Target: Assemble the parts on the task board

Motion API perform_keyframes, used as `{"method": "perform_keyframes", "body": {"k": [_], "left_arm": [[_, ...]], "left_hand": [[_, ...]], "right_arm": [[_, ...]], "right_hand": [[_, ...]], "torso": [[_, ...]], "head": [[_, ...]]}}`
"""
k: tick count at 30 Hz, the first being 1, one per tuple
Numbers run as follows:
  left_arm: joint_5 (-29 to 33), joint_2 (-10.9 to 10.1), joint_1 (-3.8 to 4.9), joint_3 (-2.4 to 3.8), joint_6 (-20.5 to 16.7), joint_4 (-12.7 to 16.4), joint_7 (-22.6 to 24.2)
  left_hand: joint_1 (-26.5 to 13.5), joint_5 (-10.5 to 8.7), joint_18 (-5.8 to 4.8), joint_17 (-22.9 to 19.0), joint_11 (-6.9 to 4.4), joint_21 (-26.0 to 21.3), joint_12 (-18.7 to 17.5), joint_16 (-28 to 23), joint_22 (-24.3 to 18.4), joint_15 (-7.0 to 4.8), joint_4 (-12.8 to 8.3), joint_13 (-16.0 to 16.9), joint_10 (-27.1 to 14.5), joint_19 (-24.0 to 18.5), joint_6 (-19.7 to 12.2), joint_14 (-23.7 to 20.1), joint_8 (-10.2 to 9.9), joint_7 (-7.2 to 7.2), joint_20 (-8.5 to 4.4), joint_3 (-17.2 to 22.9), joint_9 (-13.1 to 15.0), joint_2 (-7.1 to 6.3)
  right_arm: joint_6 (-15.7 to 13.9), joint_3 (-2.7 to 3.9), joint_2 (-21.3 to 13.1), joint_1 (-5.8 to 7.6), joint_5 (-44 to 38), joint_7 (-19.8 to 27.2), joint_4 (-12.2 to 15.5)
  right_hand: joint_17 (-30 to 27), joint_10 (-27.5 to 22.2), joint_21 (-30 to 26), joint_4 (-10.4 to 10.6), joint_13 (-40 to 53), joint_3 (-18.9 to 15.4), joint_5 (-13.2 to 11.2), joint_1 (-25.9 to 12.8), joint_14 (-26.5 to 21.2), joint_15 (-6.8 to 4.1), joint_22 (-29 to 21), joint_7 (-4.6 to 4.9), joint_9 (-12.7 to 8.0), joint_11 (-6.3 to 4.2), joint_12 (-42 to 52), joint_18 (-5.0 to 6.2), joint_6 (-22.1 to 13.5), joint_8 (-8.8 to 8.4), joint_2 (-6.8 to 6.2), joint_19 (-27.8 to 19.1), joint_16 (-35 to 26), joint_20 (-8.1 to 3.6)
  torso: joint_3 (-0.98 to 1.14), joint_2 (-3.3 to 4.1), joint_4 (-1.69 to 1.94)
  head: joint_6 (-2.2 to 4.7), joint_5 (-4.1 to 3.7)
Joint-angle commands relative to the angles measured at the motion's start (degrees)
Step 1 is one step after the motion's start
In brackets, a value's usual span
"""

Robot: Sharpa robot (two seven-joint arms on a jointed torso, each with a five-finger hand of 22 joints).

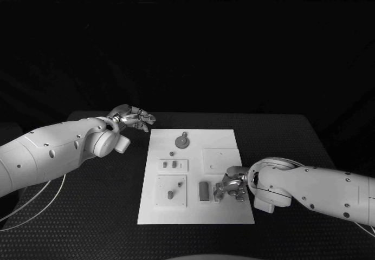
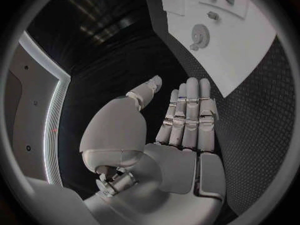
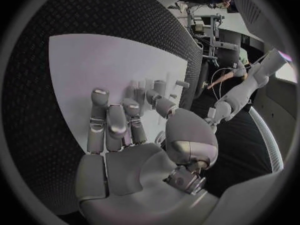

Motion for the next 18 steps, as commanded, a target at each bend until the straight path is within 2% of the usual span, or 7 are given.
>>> {"method": "perform_keyframes", "body": {"k": [1, 6, 10, 13, 18], "left_arm": [[0.2, 0.1, 0.05, 0.03, 0.8, 0.1, 0.3], [0.2, 0.1, 0.05, 0.03, 0.8, 0.1, 0.3], [0.2, 0.1, 0.05, 0.03, 0.8, 0.1, 0.3], [0.2, 0.1, 0.05, 0.03, 0.8, 0.1, 0.2], [0.2, 0.0, 0.05, 0.03, 0.9, 0.2, 0.2]], "left_hand": [[-0.5, -0.08, 0.31, 0.1, -0.13, -0.4, 0.4, -0.2, 0.1, -0.12, 0.4, -0.1, -0.4, 0.3, -0.4, 0.4, 0.3, -0.10, 0.01, 0.1, -0.1, -0.19], [-0.5, -0.08, 0.31, 0.1, -0.13, -0.4, 0.4, -0.2, 0.1, -0.12, 0.4, -0.1, -0.4, 0.3, -0.4, 0.4, 0.3, -0.10, 0.01, 0.1, -0.1, -0.18], [-0.5, -0.07, 0.31, 0.1, -0.13, -0.4, 0.4, -0.2, 0.1, -0.12, 0.4, -0.1, -0.4, 0.3, -0.4, 0.4, 0.3, -0.10, 0.01, 0.1, -0.1, -0.17], [-0.5, -0.07, 0.31, 0.1, -0.13, -0.4, 0.4, -0.2, 0.1, -0.12, 0.4, -0.1, -0.4, 0.3, -0.4, 0.4, 0.3, -0.10, 0.01, 0.1, -0.1, -0.16], [-0.5, -0.07, 0.31, 0.1, -0.13, -0.4, 0.4, -0.2, 0.1, -0.12, 0.4, -0.1, -0.4, 0.3, -0.4, 0.4, 0.3, -0.10, 0.01, 0.1, -0.1, -0.17]], "right_arm": [[2.6, -0.28, 0.3, -0.46, -0.2, 1.5, 0.5], [2.8, -0.28, 0.3, -0.46, -0.1, 2.2, 0.7], [2.6, -0.28, 0.3, -0.47, 0.1, 2.4, 0.7], [2.6, -0.28, 0.3, -0.47, 0.1, 2.4, 0.8], [2.7, -0.28, 0.2, -0.47, 0.1, 2.5, 0.7]], "right_hand": [[0.0, 0.0, -0.2, 0.2, 0.0, 0.2, 0.1, -0.3, 0.2, -0.41, 0.7, 0.08, -0.6, -0.37, 0.0, 1.79, 0.5, 0.17, -0.28, 0.1, -0.2, -0.37], [-0.1, 0.1, -0.2, 0.0, 0.0, 0.7, 0.1, 0.1, 0.1, -0.54, 0.7, -0.07, -0.6, -0.51, 0.1, 1.79, 0.9, 0.40, 0.48, 0.1, -0.2, -0.48], [0.0, 0.2, -0.2, -0.5, 0.0, 1.3, 0.1, 0.8, 0.2, -0.64, 0.8, -0.17, -0.6, -0.61, 0.1, 1.79, 1.1, 0.54, 2.23, 0.1, -0.2, -0.55], [-0.1, 0.2, -0.2, -1.2, 0.0, 1.6, 0.1, 1.1, 0.1, -0.71, 0.9, -0.26, -0.6, -0.70, 0.1, 1.79, 1.5, 0.73, 4.20, 0.0, -0.2, -0.53], [-0.3, 0.1, -0.2, -2.4, 0.0, 1.4, 0.1, 0.7, 0.0, -0.81, 0.9, -0.37, -0.6, -0.80, 0.1, 1.79, 1.9, 0.99, 5.52, -0.1, -0.2, -0.35]], "torso": [[-0.02, 0.00, 0.00], [-0.02, 0.00, 0.02], [-0.05, 0.02, 0.02], [-0.05, 0.01, 0.07], [-0.07, -0.01, 0.04]], "head": [[-0.06, 0.06], [-0.11, 0.06], [-0.08, 0.04], [-0.12, 0.04], [-0.09, 0.03]]}}
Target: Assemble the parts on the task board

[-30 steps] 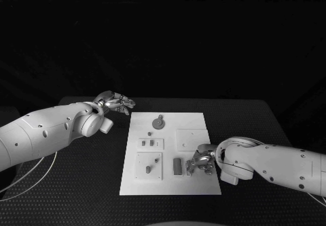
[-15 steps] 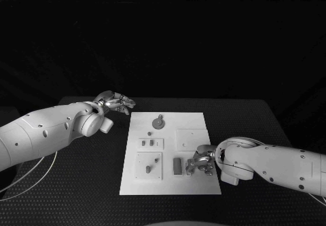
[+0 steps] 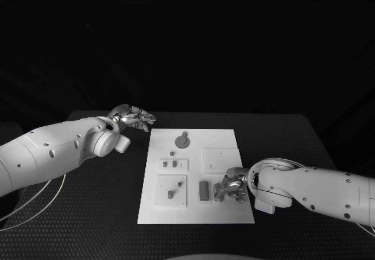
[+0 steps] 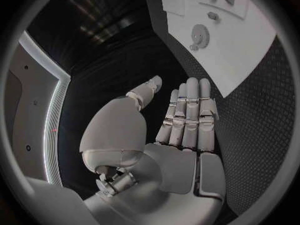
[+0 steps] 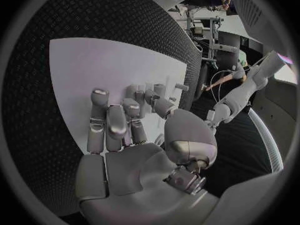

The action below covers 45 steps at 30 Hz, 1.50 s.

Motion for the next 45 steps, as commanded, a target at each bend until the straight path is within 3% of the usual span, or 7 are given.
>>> {"method": "perform_keyframes", "body": {"k": [1, 10, 25, 37, 41, 45], "left_arm": [[0.2, 0.0, 0.05, 0.03, 0.8, 0.2, 0.2], [0.2, 0.0, 0.05, 0.03, 0.9, 0.2, 0.2], [0.2, 0.0, 0.05, 0.03, 1.0, 0.1, 0.1], [0.2, 0.0, 0.05, 0.03, 1.1, 0.1, 0.0], [0.2, 0.0, 0.05, 0.03, 1.1, 0.1, 0.0], [0.2, 0.0, 0.05, 0.03, 1.2, 0.1, 0.0]], "left_hand": [[-0.5, -0.07, 0.31, 0.1, -0.13, -0.4, 0.2, -0.2, 0.1, -0.12, 0.3, -0.1, -0.4, 0.4, -0.4, 0.4, 0.3, -0.10, -0.07, 0.0, -0.1, -0.17], [-0.7, -0.04, 0.30, 0.1, -0.12, -0.4, 0.2, -0.3, 0.1, -0.11, 0.6, -0.1, -0.5, 0.4, -0.5, 0.4, 0.3, -0.09, -0.06, -0.1, -0.1, -0.08], [-0.7, -0.02, 0.31, 0.1, -0.12, -0.5, 0.2, -0.3, 0.2, -0.11, 0.6, -0.1, -0.5, 0.4, -0.5, 0.4, 0.3, -0.08, -0.07, 0.0, -0.1, -0.07], [-0.7, -0.02, 0.31, 0.2, -0.11, -0.5, 0.2, -0.3, 0.2, -0.11, 0.7, -0.1, -0.5, 0.4, -0.5, 0.4, 0.3, -0.07, -0.07, 0.0, -0.1, -0.08], [-0.7, -0.02, 0.31, 0.2, -0.11, -0.5, 0.2, -0.3, 0.2, -0.11, 0.7, -0.1, -0.5, 0.4, -0.6, 0.4, 0.3, -0.07, -0.07, 0.0, -0.1, -0.08], [-0.7, -0.02, 0.32, 0.2, -0.11, -0.5, 0.2, -0.3, 0.2, -0.11, 0.7, -0.1, -0.5, 0.4, -0.6, 0.4, 0.3, -0.07, -0.08, 0.0, -0.1, -0.08]], "right_arm": [[1.6, -0.12, 0.3, -0.34, 0.5, 1.9, 0.4], [1.8, -0.12, 0.0, -0.34, 1.2, 2.0, 0.7], [2.7, -0.12, -0.7, -0.34, 1.9, 2.5, 1.5], [0.9, -0.12, -0.6, -0.34, 2.7, 2.5, 1.0], [0.5, -0.12, -0.5, -0.34, 3.1, 2.7, 1.1], [0.3, -0.12, -0.5, -0.34, 3.1, 3.0, 1.0]], "right_hand": [[0.0, 0.1, -0.2, -0.5, 0.0, 0.0, 0.1, -0.2, 0.0, -0.37, 0.9, -0.05, -0.1, -0.39, 0.1, 1.79, 0.4, 0.22, 0.90, -0.3, -0.2, -0.02], [-0.1, 0.1, -0.2, -1.0, 0.0, 0.0, 0.1, -0.8, -0.1, -0.40, 0.9, -0.08, -0.2, -0.41, 0.1, 1.79, 0.5, 0.27, 1.98, -0.3, -0.2, 0.06], [-0.1, 0.1, -0.2, -1.3, 0.0, 0.0, 0.1, -1.1, -0.1, -0.41, 0.9, -0.09, -0.3, -0.42, 0.0, 1.79, 0.6, 0.30, 2.29, -0.3, -0.2, 0.09], [-0.4, 0.0, -0.3, -0.8, 0.0, -0.3, 0.1, -2.5, -0.3, -0.34, 0.9, 0.02, -0.5, -0.32, -0.1, 1.79, 0.2, 0.10, 2.21, -0.4, -0.3, 0.23], [-0.8, -0.3, -0.4, 0.6, 0.1, -0.6, 0.1, -3.9, -0.6, -0.23, 0.8, 0.16, -0.7, -0.19, -0.2, 1.79, -0.2, -0.16, 0.18, -0.4, -0.4, 0.30], [-1.1, -0.5, -0.5, 2.3, 0.1, -0.4, 0.1, -4.5, -0.8, 0.06, 0.7, 0.49, -1.1, 0.12, -0.2, 1.79, -1.2, -0.67, -3.77, -0.4, -0.5, 0.17]], "torso": [[-0.04, -0.01, 0.00], [-0.01, 0.01, -0.04], [0.02, 0.01, -0.02], [0.00, 0.00, 0.00], [0.00, 0.00, -0.02], [-0.01, 0.00, -0.03]], "head": [[0.01, 0.00], [0.00, 0.06], [-0.03, 0.12], [-0.08, 0.17], [-0.10, 0.18], [-0.11, 0.19]]}}
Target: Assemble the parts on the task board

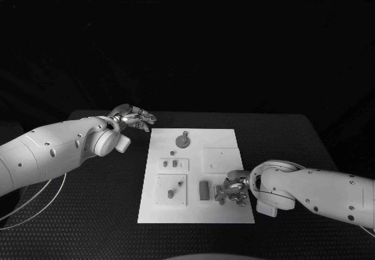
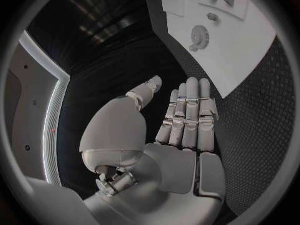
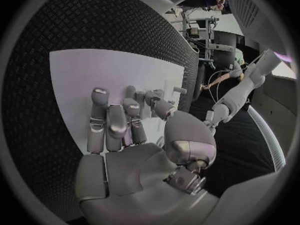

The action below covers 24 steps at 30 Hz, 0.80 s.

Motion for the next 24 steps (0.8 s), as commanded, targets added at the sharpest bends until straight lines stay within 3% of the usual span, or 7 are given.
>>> {"method": "perform_keyframes", "body": {"k": [1, 6, 9, 17, 24], "left_arm": [[0.2, 0.1, 0.05, 0.03, 0.9, 0.1, 0.3], [0.2, 0.0, 0.05, 0.03, 0.8, 0.1, 0.3], [0.2, 0.0, 0.05, 0.03, 0.8, 0.1, 0.3], [0.2, 0.0, 0.05, 0.03, 0.8, 0.1, 0.3], [0.2, 0.0, 0.05, 0.03, 0.8, 0.1, 0.3]], "left_hand": [[-0.7, -0.02, 0.32, 0.1, 0.06, -0.3, 0.2, -0.3, 0.1, -0.11, 0.4, -0.1, -0.4, 0.5, -0.4, 0.4, 0.3, 0.08, -0.08, 0.0, -0.1, -0.08], [-0.7, -0.02, 0.32, 0.1, 0.06, -0.3, 0.2, -0.3, 0.1, -0.12, 0.4, -0.1, -0.4, 0.5, -0.4, 0.4, 0.3, 0.09, -0.09, 0.0, -0.1, -0.08], [-0.7, -0.02, 0.33, 0.1, 0.06, -0.3, 0.2, -0.3, 0.1, -0.12, 0.4, -0.1, -0.4, 0.5, -0.4, 0.4, 0.3, 0.09, -0.09, 0.0, -0.1, -0.08], [-0.6, -0.02, 0.33, 0.1, 0.06, -0.3, 0.2, -0.3, 0.1, -0.12, 0.5, -0.1, -0.4, 0.5, -0.5, 0.4, 0.3, 0.09, -0.09, 0.0, -0.1, -0.08], [-0.6, -0.02, 0.34, 0.1, 0.06, -0.3, 0.2, -0.3, 0.2, -0.13, 0.5, -0.1, -0.4, 0.5, -0.5, 0.5, 0.3, 0.09, -0.10, 0.0, -0.1, -0.09]], "right_arm": [[-0.7, 0.08, 0.3, -0.07, 1.2, 2.3, 0.3], [-1.4, 0.08, 0.3, -0.07, 1.2, 2.7, 0.4], [-1.2, 0.08, 0.4, -0.07, 1.2, 3.1, 0.4], [-0.7, 0.08, 0.4, -0.07, 1.1, 2.9, 0.4], [-1.4, 0.08, 0.1, -0.07, 0.0, 3.5, 0.2]], "right_hand": [[-0.2, -0.4, -0.3, 1.1, 0.1, 0.2, 0.1, -0.2, -0.3, 0.13, 0.8, 0.23, -0.5, 0.03, -0.2, 1.79, -0.6, -0.48, -2.39, -0.3, -0.3, 0.02], [-0.6, -0.5, -0.4, 3.6, 0.1, 0.9, 0.1, -0.2, -0.6, 0.24, 0.8, 0.34, -0.7, 0.14, -0.2, 1.79, -0.8, -0.47, -5.65, -0.2, -0.4, -0.07], [-0.7, -0.5, -0.5, 4.4, 0.1, 1.3, 0.1, 0.4, -0.7, 0.28, 0.8, 0.38, -0.7, 0.18, -0.2, 1.79, -1.0, -0.45, -6.94, -0.2, -0.4, -0.12], [-0.8, -0.6, -0.4, 3.9, 0.1, 1.6, 0.1, 2.2, -0.7, 0.31, 0.9, 0.39, -0.7, 0.20, -0.2, 1.79, -1.0, -0.28, -5.18, -0.3, -0.4, -0.16], [-0.9, -0.6, -0.4, 3.8, 0.1, 0.7, 0.1, 1.9, -0.8, 0.40, 0.9, 0.49, -0.8, 0.30, -0.2, 1.79, -1.3, -0.35, -6.22, -0.4, -0.4, 0.01]], "torso": [[-0.03, 0.00, 0.00], [-0.03, -0.01, 0.01], [-0.03, -0.02, -0.01], [-0.02, 0.00, -0.01], [0.01, -0.01, 0.01]], "head": [[-0.04, 0.04], [-0.07, 0.03], [-0.10, 0.05], [-0.16, 0.05], [-0.05, 0.02]]}}
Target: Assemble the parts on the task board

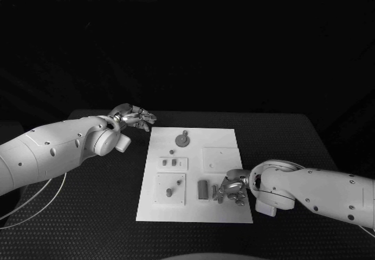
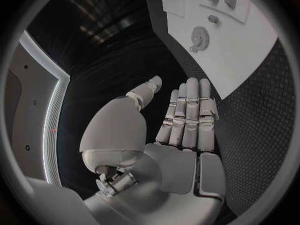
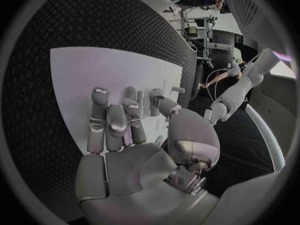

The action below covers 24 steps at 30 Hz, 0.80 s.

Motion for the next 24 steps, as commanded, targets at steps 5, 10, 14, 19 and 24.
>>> {"method": "perform_keyframes", "body": {"k": [5, 10, 14, 19, 24], "left_arm": [[0.2, 0.1, 0.05, 0.03, 0.7, 0.1, 0.4], [0.2, 0.0, 0.05, 0.03, 0.7, 0.1, 0.4], [0.2, 0.0, 0.05, 0.03, 0.7, 0.1, 0.4], [0.2, 0.0, 0.05, 0.03, 0.5, 0.1, 0.5], [0.2, 0.1, 0.04, 0.03, 0.4, 0.1, 0.8]], "left_hand": [[-0.6, -0.02, 0.34, 0.1, 0.06, -0.3, 0.3, -0.3, 0.1, -0.13, 0.4, -0.1, -0.4, 0.5, -0.5, 0.5, 0.3, 0.09, -0.10, 0.0, -0.1, -0.07], [-0.6, -0.02, 0.35, 0.1, 0.06, -0.3, 0.3, -0.3, 0.1, -0.13, 0.4, -0.1, -0.4, 0.5, -0.5, 0.5, 0.3, 0.10, -0.10, 0.0, -0.1, -0.08], [-0.6, -0.02, 0.35, 0.1, 0.06, -0.3, 0.3, -0.3, 0.1, -0.13, 0.4, -0.1, -0.4, 0.5, -0.5, 0.5, 0.3, 0.09, -0.11, 0.0, -0.1, -0.08], [-0.6, -0.02, 0.35, 0.1, 0.06, -0.3, 0.3, -0.3, 0.1, -0.13, 0.4, -0.1, -0.4, 0.5, -0.5, 0.5, 0.3, 0.09, -0.10, -0.1, -0.1, -0.08], [-0.6, -0.03, 0.35, 0.1, 0.05, -0.3, 0.3, -0.3, 0.1, -0.14, 0.4, -0.1, -0.4, 0.6, -0.5, 0.5, 0.3, 0.09, -0.10, -0.1, -0.1, -0.10]], "right_arm": [[-1.4, 0.09, -0.3, -0.03, -0.9, 2.6, 0.0], [-2.6, 0.09, -0.6, -0.03, -1.4, 2.3, -0.7], [-3.3, 0.11, -1.2, -0.01, -2.0, 2.1, -0.6], [-4.6, 0.12, -1.4, 0.19, -2.4, 2.2, -0.8], [-6.4, 0.14, -2.1, 0.92, -2.1, 5.6, -1.0]], "right_hand": [[0.0, -0.4, -0.2, -0.1, 0.0, -0.2, 0.1, 0.2, -0.3, -0.09, 0.9, -0.02, 0.0, 0.06, -0.2, 1.79, -0.4, 0.16, -0.85, -0.2, -0.1, -0.24], [0.4, -0.3, -0.1, -0.2, 0.0, -0.2, 0.1, 0.7, 0.0, -0.18, 0.9, -0.13, 0.1, -0.04, -0.1, 1.79, 0.0, 0.46, -0.77, 0.0, 0.0, -0.29], [0.6, -0.2, 0.0, -0.2, 0.0, -0.3, 0.1, 0.7, 0.1, -0.21, 0.9, -0.15, 0.1, -0.06, -0.1, 1.79, -0.1, 0.46, -1.14, 0.1, 0.1, -0.31], [0.9, 0.1, 0.0, 0.3, 0.0, -0.4, 0.1, 0.6, 0.5, -0.28, 0.9, -0.22, 0.1, -0.14, 0.0, 1.79, 0.1, 0.61, -1.96, 0.3, 0.2, -0.37], [1.3, 0.3, 0.1, 0.4, 0.0, -0.2, 0.1, 1.0, 0.9, -0.34, 0.9, -0.28, 0.2, -0.20, 0.1, 1.79, 0.1, 0.69, -2.01, 0.5, 0.3, -0.49]], "torso": [[0.05, -0.01, 0.00], [0.05, -0.02, -0.06], [0.06, -0.04, -0.05], [0.08, -0.02, -0.06], [0.10, -0.03, -0.06]], "head": [[0.15, -0.05], [0.32, -0.05], [0.41, -0.10], [0.70, -0.12], [1.05, -0.24]]}}
